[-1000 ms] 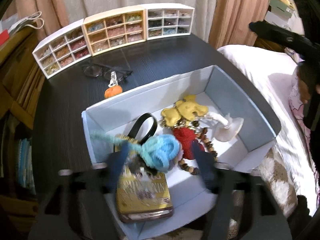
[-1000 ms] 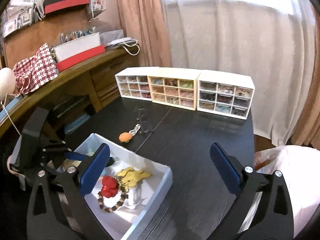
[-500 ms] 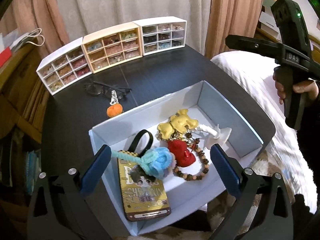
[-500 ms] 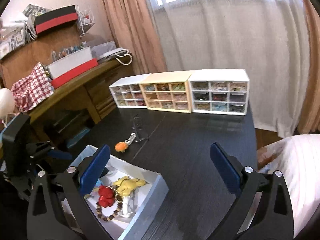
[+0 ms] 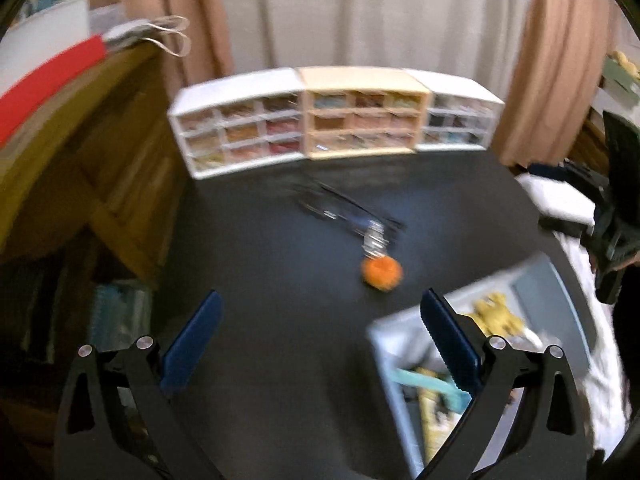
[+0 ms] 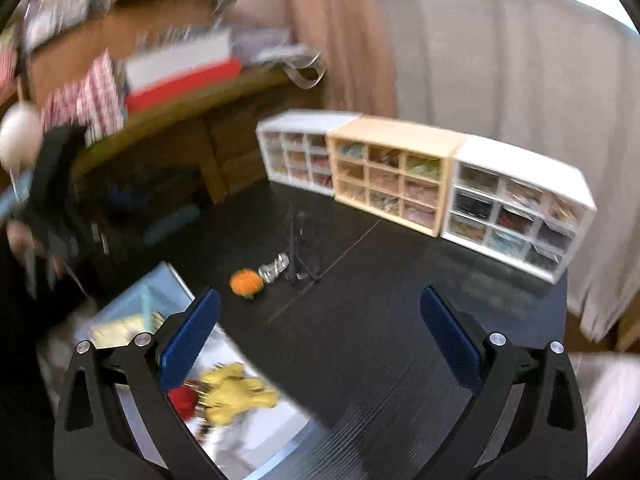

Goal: Organize jewelry
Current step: 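Grasp orange pompom keychain with left while right grasps black glasses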

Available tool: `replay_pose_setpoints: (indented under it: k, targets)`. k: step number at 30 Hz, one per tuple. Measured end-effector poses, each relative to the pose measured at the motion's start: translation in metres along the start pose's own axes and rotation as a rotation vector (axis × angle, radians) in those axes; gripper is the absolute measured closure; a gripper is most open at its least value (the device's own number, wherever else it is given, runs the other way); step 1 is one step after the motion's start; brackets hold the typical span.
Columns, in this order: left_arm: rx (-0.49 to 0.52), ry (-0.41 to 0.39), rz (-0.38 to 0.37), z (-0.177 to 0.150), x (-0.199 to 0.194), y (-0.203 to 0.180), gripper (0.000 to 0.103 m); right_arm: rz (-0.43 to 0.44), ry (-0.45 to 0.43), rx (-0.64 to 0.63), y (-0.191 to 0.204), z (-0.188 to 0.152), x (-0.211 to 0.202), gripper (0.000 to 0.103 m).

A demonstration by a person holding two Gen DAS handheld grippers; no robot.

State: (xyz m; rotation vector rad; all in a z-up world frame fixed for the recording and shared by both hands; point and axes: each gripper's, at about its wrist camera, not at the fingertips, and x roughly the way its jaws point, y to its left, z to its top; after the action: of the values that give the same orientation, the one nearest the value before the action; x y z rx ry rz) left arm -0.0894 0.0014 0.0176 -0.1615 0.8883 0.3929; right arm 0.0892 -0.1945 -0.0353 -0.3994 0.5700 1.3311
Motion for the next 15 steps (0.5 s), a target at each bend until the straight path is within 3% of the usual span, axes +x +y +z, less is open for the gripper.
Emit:
replay_pose_setpoints:
  k: [3,12,15]
  targets:
    - [-0.01,-0.018,0.014,0.011,-0.003,0.013,0.004,0.01,0.096,-0.077,0.006,0.017,0.034,0.007]
    - [-0.062,0.023,-0.077,0.004,0.013,0.031,0.004,0.052,0.144,-0.068,0.011,0.062,0.096,0.008]
    - [-0.074,0.055,-0.092,-0.002,0.024,0.033,0.004,0.029,0.218,-0.092,0.015,0.069,0.125,0.018]
